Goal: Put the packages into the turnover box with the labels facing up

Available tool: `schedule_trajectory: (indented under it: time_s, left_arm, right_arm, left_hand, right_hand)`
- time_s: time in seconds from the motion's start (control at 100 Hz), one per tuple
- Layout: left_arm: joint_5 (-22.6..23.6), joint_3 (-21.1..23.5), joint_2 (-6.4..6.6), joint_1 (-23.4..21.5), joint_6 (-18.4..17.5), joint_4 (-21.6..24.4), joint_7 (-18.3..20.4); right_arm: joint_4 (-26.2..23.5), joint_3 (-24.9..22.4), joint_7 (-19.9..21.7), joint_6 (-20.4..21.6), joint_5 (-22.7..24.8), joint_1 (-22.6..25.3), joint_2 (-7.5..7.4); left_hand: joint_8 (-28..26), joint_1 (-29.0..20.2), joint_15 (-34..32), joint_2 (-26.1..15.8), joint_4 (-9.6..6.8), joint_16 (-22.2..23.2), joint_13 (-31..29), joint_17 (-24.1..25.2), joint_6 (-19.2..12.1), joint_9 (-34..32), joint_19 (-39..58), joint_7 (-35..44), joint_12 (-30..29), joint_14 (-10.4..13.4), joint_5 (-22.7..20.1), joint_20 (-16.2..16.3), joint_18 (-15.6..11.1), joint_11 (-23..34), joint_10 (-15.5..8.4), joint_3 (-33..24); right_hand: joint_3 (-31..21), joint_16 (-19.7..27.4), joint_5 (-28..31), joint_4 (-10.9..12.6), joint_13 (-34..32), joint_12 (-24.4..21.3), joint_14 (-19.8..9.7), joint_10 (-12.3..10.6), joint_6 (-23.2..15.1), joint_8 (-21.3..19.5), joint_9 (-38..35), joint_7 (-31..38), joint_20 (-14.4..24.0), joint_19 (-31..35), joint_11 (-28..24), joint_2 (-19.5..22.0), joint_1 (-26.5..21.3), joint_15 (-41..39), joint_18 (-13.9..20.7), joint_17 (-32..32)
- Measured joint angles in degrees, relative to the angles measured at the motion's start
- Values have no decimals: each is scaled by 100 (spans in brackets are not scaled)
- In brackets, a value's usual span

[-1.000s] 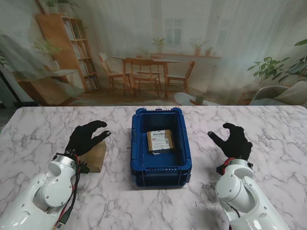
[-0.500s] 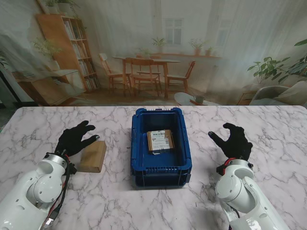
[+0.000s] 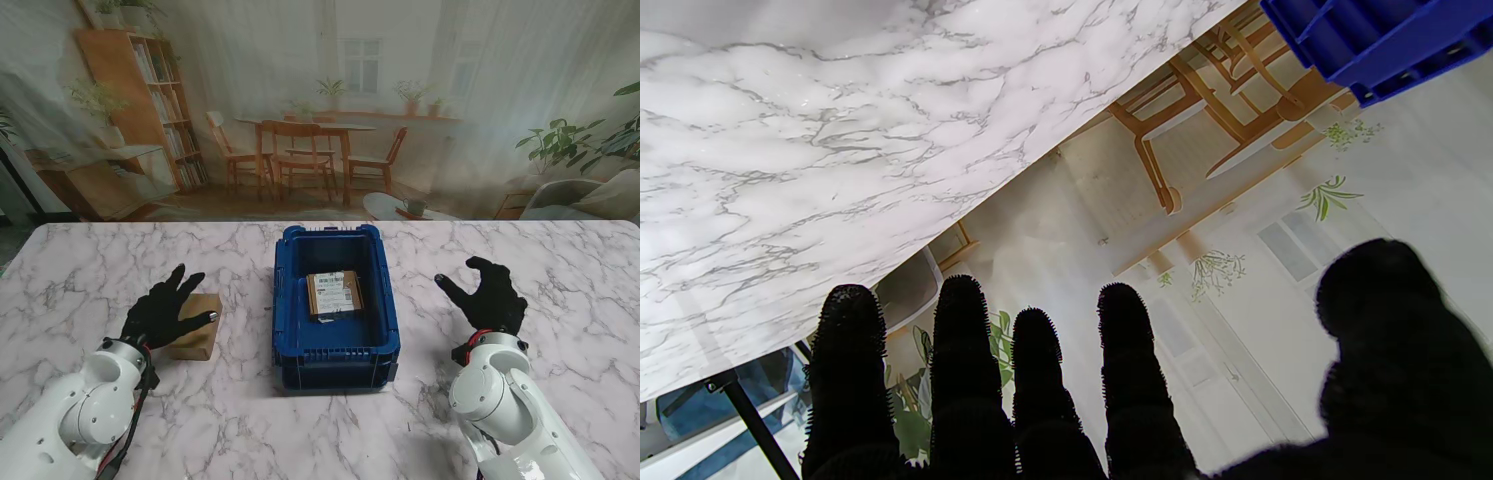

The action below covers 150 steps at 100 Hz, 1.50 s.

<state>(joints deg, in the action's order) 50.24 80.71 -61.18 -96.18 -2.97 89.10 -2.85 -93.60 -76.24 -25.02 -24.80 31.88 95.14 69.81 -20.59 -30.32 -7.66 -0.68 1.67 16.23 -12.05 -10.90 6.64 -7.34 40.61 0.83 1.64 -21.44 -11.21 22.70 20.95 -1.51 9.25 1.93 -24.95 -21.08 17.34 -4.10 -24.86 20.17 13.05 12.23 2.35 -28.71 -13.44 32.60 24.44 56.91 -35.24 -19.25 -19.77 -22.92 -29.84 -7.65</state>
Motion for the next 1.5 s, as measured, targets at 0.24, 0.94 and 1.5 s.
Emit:
schedule_trajectory:
  time_s: [0.24,0.94,1.5]
  left_arm:
    - [155,-225,15,-84,424,81,255]
    - [301,-510,-4,138,475,-257,-120]
    - [421,-812,38,412,515,-548,8]
  right_arm:
    - [-8,-6,-16,-2,-12,9,4]
    - [-4,17,-23,-71,-54,-3,21]
    - [40,29,-18,-80,-58,-37,21]
  left_hand:
    - [196,7,-21,4,0,-3,72,49,-59,1,142,-63,0,230,133,0,579,0,-122,20]
    - [-156,-387,-95,240,0,488,72,150,209,-11,338,266,1311,399,40,65,194,296,128,-33]
    - [-158,-1970,-79,849,-59,748,215,-110,90,-11,639,224,1511,443,40,90,-243,232,68,-16]
  right_hand:
    - [1,1,0,0,0,-1,0,0,0,0,0,0,0,-38,0,54,-2,0,0,10]
    - [68,3,0,0,58,-2,-2,0,0,1,0,0,0,-70,0,114,-63,1,1,24]
    - [96,3,-2,0,58,-4,-3,-1,1,2,0,0,0,-72,0,114,-63,1,1,26]
